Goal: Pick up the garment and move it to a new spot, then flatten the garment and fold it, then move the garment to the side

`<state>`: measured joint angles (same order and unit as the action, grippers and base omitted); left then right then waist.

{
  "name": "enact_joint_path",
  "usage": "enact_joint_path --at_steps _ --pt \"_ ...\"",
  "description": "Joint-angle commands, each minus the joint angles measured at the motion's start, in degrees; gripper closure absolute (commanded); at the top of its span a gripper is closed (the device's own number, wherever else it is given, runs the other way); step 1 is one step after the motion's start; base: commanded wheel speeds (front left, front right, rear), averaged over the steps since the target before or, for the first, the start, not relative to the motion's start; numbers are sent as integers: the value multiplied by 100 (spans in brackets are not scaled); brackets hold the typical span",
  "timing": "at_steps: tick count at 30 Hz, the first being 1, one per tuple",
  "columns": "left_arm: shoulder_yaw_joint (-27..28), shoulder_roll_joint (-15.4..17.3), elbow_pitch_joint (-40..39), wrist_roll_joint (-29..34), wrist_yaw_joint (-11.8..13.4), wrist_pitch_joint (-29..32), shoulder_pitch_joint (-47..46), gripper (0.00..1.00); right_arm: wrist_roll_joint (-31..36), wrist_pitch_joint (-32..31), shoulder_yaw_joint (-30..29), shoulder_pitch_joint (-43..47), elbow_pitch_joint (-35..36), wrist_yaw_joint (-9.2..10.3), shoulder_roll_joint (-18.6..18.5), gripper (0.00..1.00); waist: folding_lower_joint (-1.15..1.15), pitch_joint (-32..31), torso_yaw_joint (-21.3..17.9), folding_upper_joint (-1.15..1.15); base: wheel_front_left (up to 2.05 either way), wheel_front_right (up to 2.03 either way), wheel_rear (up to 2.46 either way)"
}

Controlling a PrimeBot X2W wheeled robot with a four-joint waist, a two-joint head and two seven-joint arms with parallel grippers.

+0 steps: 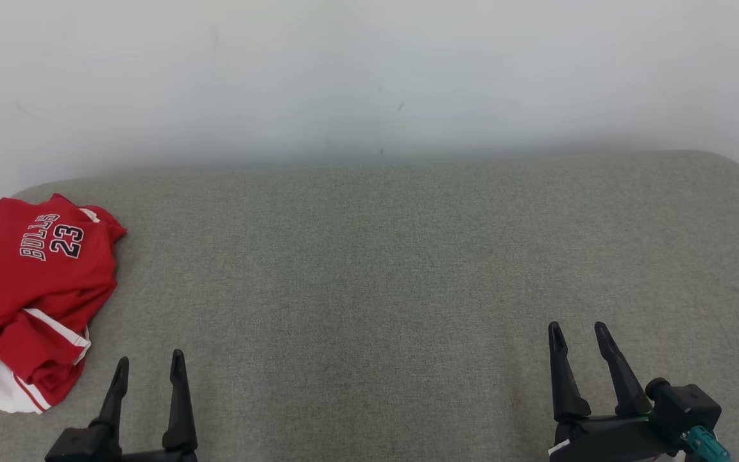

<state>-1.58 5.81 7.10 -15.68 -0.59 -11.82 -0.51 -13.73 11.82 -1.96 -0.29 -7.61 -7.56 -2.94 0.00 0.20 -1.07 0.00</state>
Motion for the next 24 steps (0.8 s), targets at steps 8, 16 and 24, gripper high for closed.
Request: enact_joint_path --at_steps 8,16,24 --pt "2 68 81 475 34 -138 45 0 451 144 -58 50 56 12 9 0 0 -16 -10 0 0 0 0" --pt "25 98 137 718 -14 -228 69 0 658 226 -100 86 30 13 9 0 0 -25 -22 0 0 0 0" --pt "-4 109 164 938 -28 -314 116 0 898 307 -53 118 16 13 10 0 0 -55 -38 0 0 0 0"
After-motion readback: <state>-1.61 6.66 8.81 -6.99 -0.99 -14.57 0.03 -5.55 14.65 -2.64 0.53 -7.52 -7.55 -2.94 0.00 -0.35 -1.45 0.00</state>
